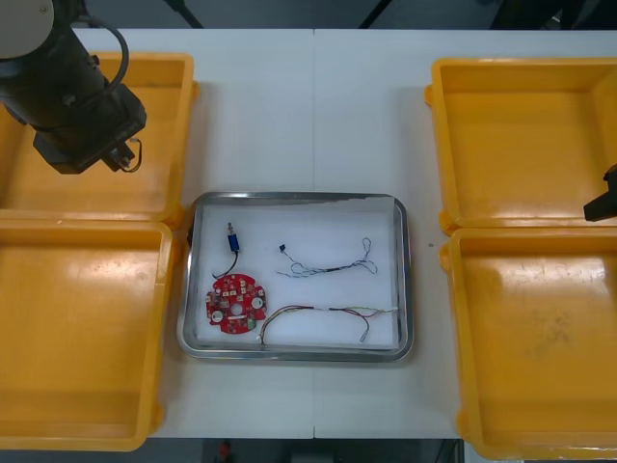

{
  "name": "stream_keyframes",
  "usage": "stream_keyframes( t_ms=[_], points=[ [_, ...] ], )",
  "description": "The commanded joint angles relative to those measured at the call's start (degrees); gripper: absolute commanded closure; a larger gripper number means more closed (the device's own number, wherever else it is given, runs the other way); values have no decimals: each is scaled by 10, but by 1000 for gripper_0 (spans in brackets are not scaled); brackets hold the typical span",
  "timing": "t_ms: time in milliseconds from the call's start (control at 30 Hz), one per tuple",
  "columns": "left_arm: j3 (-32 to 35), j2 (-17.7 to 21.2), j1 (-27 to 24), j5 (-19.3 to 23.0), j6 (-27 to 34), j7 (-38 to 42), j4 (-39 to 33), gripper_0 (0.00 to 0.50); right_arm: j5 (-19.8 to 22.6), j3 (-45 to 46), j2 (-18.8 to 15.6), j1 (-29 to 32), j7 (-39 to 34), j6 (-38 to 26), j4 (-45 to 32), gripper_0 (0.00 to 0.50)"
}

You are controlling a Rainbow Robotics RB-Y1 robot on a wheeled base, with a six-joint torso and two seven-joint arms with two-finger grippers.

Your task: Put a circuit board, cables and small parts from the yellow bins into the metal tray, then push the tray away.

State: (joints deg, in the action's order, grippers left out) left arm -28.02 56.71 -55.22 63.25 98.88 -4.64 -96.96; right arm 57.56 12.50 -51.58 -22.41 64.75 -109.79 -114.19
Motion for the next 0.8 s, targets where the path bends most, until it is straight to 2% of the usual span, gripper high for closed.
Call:
stream_keyframes(
  t_ms=[33, 233, 367, 600, 800],
  points=[
    [16, 23, 0, 5, -15, 57, -71, 500, -14, 16, -26, 22, -36, -2, -16, 0],
    [14, -1, 36, -28, -33, 109, -147, 500, -22, 25, -29, 51, -49, -2, -16, 0],
    [-19, -26, 42, -65, -36, 119, -177, 500, -21, 44, -29, 72, -49, -2, -16, 0],
    [-96, -85, 42, -157, -48, 130, -184, 500, -24, 44, -28, 83, -52, -2, -16, 0],
    [-148, -129, 42, -206, -61, 136, -176, 500, -19, 44, -29, 84, -51, -2, -16, 0]
  ],
)
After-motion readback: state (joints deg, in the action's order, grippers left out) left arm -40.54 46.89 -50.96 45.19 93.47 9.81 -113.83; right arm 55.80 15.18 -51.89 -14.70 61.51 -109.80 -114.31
